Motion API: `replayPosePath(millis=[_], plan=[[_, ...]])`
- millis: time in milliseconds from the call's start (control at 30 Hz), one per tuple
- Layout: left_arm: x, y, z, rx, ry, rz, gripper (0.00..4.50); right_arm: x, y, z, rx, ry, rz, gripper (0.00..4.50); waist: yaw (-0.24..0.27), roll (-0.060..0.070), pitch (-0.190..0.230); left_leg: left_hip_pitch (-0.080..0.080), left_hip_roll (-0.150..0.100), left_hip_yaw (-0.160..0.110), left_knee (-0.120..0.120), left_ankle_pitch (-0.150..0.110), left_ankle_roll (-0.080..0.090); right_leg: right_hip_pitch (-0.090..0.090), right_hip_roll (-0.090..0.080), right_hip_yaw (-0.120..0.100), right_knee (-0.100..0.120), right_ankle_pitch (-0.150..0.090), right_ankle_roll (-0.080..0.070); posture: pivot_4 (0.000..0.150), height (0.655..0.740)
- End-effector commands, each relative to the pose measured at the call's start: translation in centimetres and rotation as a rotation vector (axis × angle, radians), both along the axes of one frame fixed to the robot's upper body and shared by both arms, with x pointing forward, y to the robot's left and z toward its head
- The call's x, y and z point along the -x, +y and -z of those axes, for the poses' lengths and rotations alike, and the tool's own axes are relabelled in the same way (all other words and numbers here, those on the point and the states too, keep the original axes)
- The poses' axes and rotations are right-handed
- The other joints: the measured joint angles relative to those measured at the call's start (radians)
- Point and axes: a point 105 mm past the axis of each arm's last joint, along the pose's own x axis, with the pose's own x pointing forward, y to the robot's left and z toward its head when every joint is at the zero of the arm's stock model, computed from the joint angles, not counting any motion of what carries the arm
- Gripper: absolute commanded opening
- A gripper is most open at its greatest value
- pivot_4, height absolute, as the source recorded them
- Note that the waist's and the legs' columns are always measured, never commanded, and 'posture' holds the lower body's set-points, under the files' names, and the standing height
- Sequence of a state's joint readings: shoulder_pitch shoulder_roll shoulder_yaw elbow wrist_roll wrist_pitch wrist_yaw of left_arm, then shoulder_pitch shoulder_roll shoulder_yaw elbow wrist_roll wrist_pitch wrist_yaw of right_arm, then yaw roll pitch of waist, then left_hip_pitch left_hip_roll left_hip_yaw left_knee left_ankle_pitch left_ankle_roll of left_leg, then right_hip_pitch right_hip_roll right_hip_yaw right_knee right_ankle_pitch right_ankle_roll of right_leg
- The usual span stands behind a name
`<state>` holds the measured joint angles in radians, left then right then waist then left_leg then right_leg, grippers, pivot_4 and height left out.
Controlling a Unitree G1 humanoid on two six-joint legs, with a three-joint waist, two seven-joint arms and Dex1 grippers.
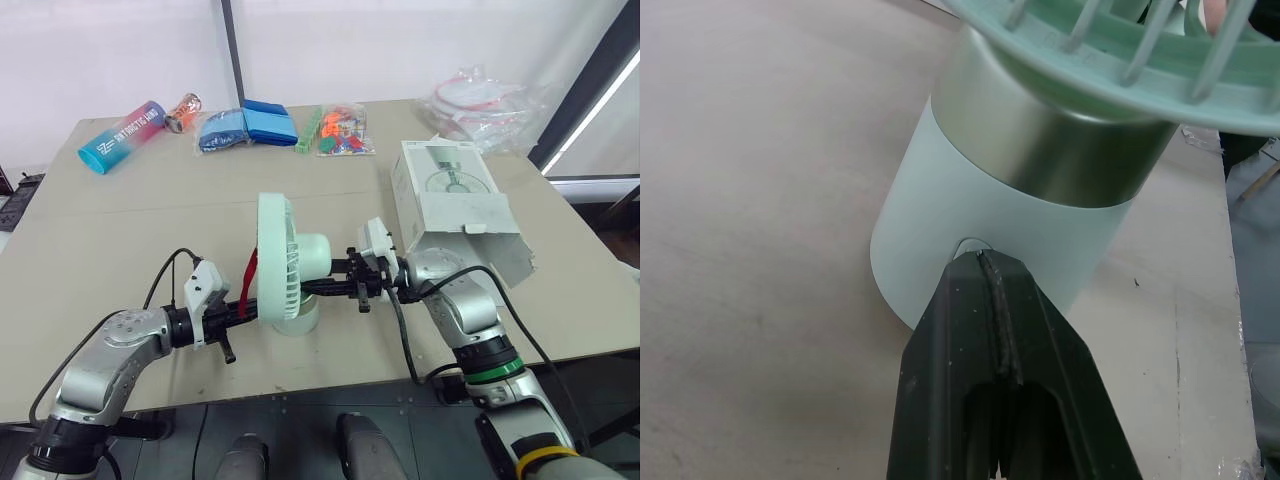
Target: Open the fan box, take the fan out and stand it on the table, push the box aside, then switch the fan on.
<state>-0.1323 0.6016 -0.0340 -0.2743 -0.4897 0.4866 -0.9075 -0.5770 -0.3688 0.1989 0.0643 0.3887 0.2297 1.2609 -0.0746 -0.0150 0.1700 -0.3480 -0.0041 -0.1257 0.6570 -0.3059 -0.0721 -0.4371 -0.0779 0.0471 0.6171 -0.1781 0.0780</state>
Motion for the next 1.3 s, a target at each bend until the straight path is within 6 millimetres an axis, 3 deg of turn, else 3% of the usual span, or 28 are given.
replayPosePath(millis=[33, 600, 1300], plan=[[0.3, -0.6, -1.1, 0.011, -0.046, 0.035, 0.03, 0.5, 0.3, 0.4, 0.019, 0.007, -0.025, 0.39, 0.000, 0.000, 0.000, 0.000, 0.000, 0.000, 0.000, 0.000, 0.000, 0.000, 0.000, 0.000, 0.000, 0.000, 0.000, 0.150, 0.7400], [0.2, 1.4, -1.1, -0.025, -0.053, -0.011, 0.03, 0.3, -0.5, 0.7, 0.040, 0.012, -0.017, 0.39, 0.000, 0.000, 0.000, 0.000, 0.000, 0.000, 0.000, 0.000, 0.000, 0.000, 0.000, 0.000, 0.000, 0.000, 0.000, 0.150, 0.7400], [-0.1, -0.6, -1.0, 0.009, -0.045, 0.045, 0.03, 0.9, -0.1, 0.9, 0.046, 0.011, -0.018, 0.39, 0.000, 0.000, 0.000, 0.003, 0.000, 0.000, 0.000, -0.001, 0.002, 0.002, 0.000, 0.000, 0.000, 0.000, 0.000, 0.150, 0.7400]])
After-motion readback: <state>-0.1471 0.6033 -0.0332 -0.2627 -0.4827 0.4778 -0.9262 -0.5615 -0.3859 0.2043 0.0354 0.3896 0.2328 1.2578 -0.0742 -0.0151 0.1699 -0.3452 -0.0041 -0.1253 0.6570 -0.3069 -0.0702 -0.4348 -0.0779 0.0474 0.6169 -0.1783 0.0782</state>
